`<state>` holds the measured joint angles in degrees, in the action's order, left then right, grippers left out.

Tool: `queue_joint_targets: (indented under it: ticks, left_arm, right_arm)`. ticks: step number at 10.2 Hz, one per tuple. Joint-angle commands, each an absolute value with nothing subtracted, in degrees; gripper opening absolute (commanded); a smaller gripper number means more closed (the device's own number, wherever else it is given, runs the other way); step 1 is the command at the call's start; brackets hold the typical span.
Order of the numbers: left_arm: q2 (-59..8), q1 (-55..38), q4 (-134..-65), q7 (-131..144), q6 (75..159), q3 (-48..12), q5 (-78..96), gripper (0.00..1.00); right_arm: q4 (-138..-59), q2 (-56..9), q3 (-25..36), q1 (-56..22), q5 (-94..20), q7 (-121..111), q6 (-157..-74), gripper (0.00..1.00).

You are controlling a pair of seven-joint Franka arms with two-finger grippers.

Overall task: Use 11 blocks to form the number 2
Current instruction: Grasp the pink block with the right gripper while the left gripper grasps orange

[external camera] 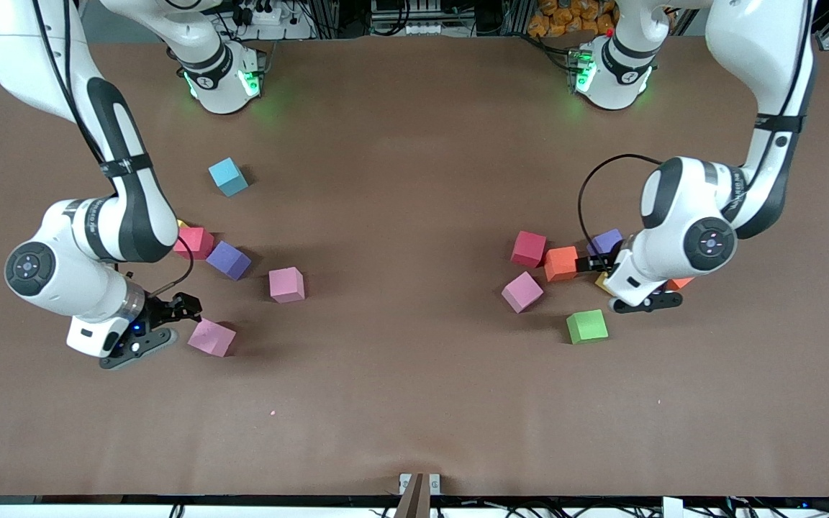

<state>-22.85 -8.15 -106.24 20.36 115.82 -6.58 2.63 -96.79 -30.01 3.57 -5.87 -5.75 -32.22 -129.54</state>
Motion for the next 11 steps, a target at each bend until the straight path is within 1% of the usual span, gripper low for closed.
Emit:
queue_joint_targets:
  ticks: [1, 5, 8, 11]
  left_arm:
    - [-25.3, -9.49, -105.29, 22.94, 118.2, -6.77, 3.87, 1.0]
    - [-28.56, -10.72, -105.38, 24.87, 121.81, -6.77, 3.69, 1.0]
    - [-28.92, -10.72, -105.38, 25.05, 122.08, -6.85, 3.69, 1.0]
    - [-29.44, -10.72, -104.94, 25.05, 122.17, -6.86, 3.69, 1.0]
  right_arm:
    - [-93.88, -31.98, 3.69, -5.19, -6.5, -44.51, -129.02, 1.0]
    - [-94.13, -35.06, 3.69, -5.71, -6.59, -46.49, -129.99, 1.0]
    - [-94.39, -37.17, 3.6, -6.15, -6.77, -52.97, -134.19, 1.0]
    - [-94.57, -37.79, 3.6, -7.56, -6.68, -53.61, -134.74, 1.0]
